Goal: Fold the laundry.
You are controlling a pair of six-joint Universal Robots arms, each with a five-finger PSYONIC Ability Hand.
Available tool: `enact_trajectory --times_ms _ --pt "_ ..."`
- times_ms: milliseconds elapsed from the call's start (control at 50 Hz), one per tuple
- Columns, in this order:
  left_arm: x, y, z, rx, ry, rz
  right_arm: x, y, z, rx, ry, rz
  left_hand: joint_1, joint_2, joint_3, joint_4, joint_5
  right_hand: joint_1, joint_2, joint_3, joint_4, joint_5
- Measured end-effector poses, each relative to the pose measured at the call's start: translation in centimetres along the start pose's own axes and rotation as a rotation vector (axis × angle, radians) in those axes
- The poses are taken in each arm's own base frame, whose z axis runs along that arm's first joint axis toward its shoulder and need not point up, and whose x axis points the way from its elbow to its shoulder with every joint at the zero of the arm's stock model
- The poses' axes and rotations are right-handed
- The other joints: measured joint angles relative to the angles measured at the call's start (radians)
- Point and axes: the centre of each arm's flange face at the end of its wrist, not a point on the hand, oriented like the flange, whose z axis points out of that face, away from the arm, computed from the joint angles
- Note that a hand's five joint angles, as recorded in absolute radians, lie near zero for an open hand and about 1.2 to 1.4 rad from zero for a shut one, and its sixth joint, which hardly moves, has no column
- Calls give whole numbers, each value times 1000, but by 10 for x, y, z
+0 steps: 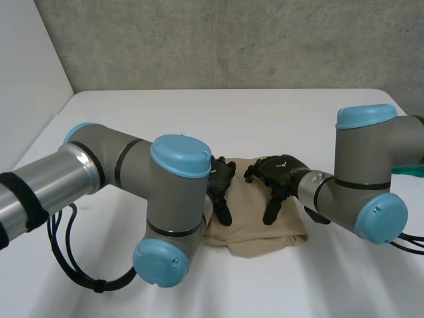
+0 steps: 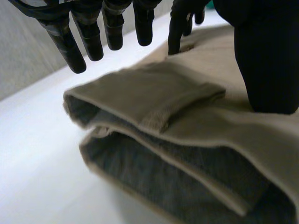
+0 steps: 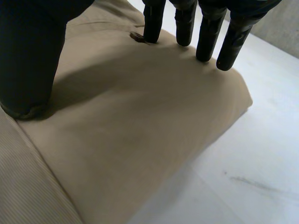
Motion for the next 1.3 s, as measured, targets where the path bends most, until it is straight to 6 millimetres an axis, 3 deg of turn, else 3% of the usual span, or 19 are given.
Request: enact_trajectory --times_ms 160,360,560,740,800,940,1180,1300 --pt "-3 16 2 -93 -5 20 2 7 4 -22 23 -10 0 0 -7 -2 0 -18 0 -9 0 0" --pt "-3 16 -4 -123 3 30 5 9 2 -18 32 -12 -27 -7 -17 -2 0 -18 0 -9 0 0" --pt "-15 -53 -33 103 1 -25 21 -18 -27 132 126 -32 -27 -7 -17 -2 0 -18 0 -9 0 0" --pt "-25 -91 -58 241 58 -45 24 -35 -65 247 207 -33 -27 -7 -17 -2 0 -18 0 -9 0 0" --pt "-29 -103 -69 284 130 -45 14 -28 -83 239 204 -24 -27 -7 -17 -2 0 -18 0 -9 0 0" --pt "-34 -119 -82 341 256 -34 -9 5 -97 171 154 -6 -27 -7 -17 -2 0 -18 0 -9 0 0" --pt "-35 -128 -85 376 299 -28 -55 39 -87 196 57 -34 -27 -7 -17 -2 0 -18 0 -9 0 0" --pt "-34 -128 -84 374 299 -28 -62 46 -78 204 44 -49 -27 -7 -17 -2 0 -18 0 -9 0 0"
